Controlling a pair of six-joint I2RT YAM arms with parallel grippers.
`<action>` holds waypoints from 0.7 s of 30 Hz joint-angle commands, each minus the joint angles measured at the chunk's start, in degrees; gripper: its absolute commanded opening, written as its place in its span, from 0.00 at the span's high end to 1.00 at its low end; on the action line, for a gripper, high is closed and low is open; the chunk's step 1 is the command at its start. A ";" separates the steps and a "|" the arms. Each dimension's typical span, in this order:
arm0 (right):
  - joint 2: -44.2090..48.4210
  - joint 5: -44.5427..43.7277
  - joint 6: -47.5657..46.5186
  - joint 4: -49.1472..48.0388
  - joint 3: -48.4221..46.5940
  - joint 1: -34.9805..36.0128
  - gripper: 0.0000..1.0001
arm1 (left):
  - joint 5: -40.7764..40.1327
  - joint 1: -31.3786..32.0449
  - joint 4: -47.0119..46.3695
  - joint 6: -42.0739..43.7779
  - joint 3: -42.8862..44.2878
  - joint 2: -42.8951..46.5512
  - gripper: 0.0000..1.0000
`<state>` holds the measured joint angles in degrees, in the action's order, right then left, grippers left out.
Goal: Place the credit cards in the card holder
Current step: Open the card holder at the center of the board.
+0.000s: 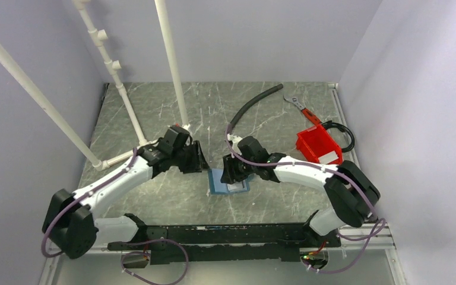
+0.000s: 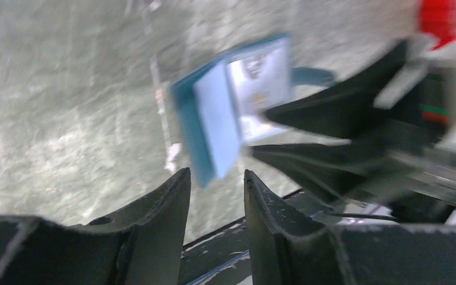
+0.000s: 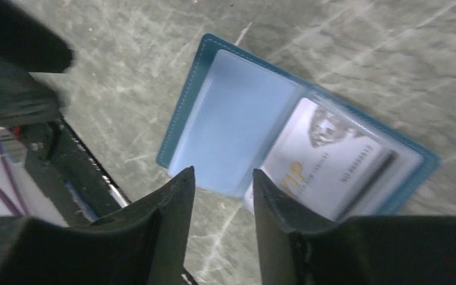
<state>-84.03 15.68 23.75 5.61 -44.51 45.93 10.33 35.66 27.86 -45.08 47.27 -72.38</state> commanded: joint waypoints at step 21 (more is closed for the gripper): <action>5.50 11.64 7.97 -5.33 1.66 -4.65 0.54 | 10.30 0.11 -14.15 -6.04 -0.17 -0.56 0.43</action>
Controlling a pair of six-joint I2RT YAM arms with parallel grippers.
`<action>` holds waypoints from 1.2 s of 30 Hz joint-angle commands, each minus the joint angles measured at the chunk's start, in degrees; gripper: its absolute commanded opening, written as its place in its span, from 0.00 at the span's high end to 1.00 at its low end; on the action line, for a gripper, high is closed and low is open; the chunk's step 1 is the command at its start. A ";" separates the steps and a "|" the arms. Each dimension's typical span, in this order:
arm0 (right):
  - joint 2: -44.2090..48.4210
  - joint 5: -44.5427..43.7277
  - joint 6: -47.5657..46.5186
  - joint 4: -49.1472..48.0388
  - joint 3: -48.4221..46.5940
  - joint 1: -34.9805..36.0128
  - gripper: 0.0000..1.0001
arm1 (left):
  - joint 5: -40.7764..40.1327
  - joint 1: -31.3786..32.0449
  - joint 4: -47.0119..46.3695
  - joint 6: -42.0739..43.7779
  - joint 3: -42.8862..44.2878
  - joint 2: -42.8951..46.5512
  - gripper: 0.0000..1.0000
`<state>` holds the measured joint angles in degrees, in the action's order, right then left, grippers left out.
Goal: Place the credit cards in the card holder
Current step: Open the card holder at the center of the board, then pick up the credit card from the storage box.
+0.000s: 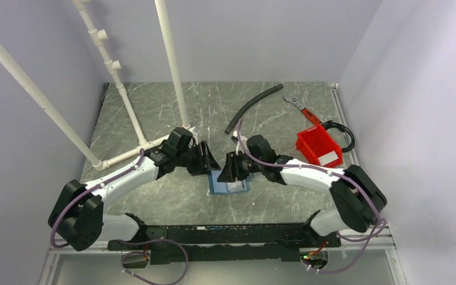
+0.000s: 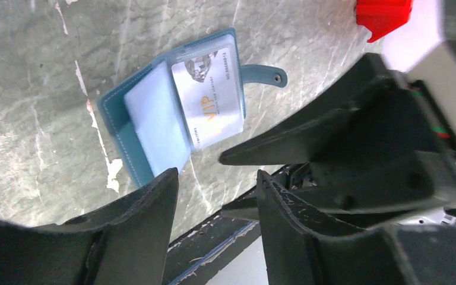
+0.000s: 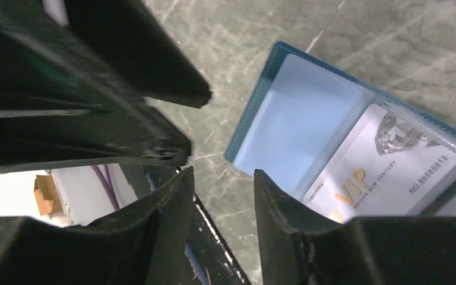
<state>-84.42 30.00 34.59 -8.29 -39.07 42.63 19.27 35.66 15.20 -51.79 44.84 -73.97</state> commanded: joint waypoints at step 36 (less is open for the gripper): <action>-4.83 -58.61 4.39 57.66 -30.30 -54.53 0.00 | -1.72 6.94 22.06 30.61 23.73 -2.43 0.24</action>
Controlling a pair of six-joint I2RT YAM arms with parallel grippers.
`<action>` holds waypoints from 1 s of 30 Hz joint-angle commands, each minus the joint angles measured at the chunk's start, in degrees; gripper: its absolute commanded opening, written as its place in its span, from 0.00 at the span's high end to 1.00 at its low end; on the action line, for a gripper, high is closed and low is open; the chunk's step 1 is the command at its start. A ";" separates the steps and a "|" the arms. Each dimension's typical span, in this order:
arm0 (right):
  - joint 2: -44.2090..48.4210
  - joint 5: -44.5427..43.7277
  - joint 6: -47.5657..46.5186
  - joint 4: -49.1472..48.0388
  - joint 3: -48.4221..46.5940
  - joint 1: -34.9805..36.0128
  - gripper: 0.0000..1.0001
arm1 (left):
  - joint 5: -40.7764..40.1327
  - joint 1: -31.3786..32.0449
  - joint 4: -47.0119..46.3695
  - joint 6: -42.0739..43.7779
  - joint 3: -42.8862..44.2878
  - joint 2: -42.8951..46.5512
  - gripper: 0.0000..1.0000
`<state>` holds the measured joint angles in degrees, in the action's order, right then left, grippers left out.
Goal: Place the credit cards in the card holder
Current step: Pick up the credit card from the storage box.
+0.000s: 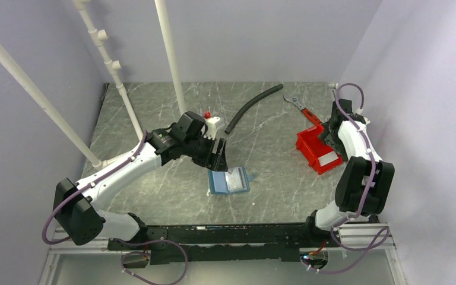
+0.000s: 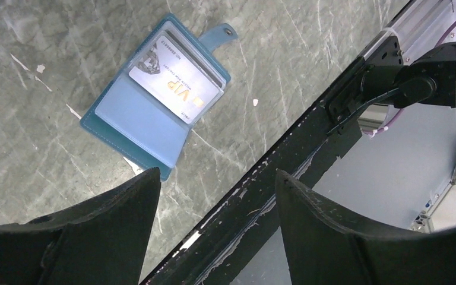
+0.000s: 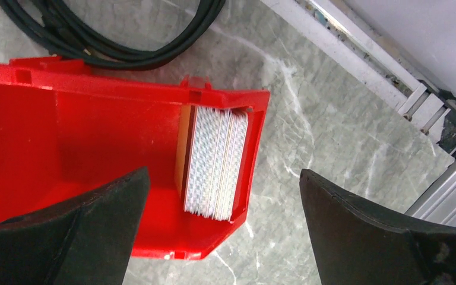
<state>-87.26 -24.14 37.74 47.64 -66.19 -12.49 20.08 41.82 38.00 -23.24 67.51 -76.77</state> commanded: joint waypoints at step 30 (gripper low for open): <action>-0.34 -3.28 2.89 -1.89 5.47 2.65 0.22 | -4.97 0.88 -0.56 2.41 -0.40 1.55 0.23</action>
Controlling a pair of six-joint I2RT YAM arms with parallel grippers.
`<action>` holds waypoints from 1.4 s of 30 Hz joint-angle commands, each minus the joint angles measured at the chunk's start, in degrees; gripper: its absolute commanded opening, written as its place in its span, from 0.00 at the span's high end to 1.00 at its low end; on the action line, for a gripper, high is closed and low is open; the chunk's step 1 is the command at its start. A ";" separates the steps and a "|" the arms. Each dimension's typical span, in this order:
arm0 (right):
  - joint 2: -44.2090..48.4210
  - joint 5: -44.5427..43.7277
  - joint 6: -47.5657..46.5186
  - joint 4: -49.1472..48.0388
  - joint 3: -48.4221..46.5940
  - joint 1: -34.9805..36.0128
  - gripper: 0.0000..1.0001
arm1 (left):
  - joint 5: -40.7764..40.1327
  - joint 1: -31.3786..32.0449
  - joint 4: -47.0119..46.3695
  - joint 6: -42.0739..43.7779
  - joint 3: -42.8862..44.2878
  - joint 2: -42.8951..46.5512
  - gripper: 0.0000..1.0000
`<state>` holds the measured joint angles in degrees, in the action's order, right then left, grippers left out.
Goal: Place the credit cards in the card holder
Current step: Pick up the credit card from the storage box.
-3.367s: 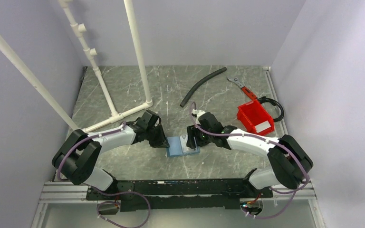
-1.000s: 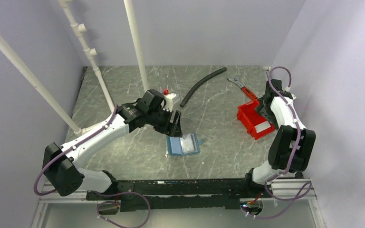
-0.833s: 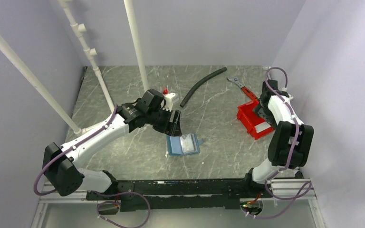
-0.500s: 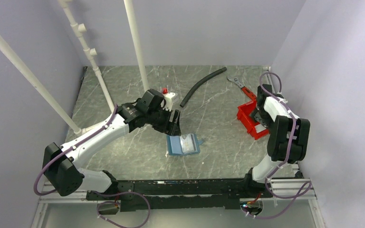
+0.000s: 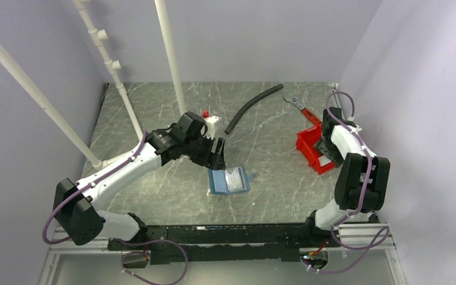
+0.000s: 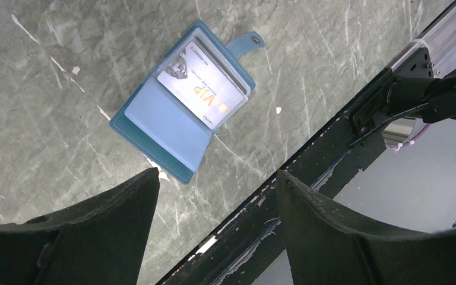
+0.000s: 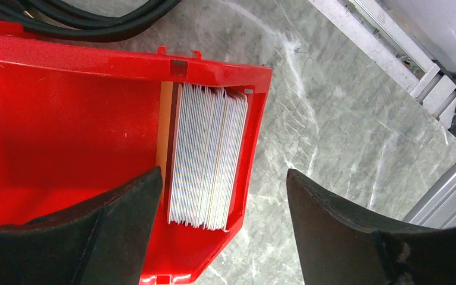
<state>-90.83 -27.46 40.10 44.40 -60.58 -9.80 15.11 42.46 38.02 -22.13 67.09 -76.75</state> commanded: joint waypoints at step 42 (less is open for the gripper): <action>1.94 1.00 -2.82 2.89 -2.18 -0.13 0.45 | 0.08 0.11 -0.75 1.81 -0.91 2.40 0.23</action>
<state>-91.33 -26.00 38.28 44.99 -61.49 -9.76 15.11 42.46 38.00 -21.87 66.43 -76.27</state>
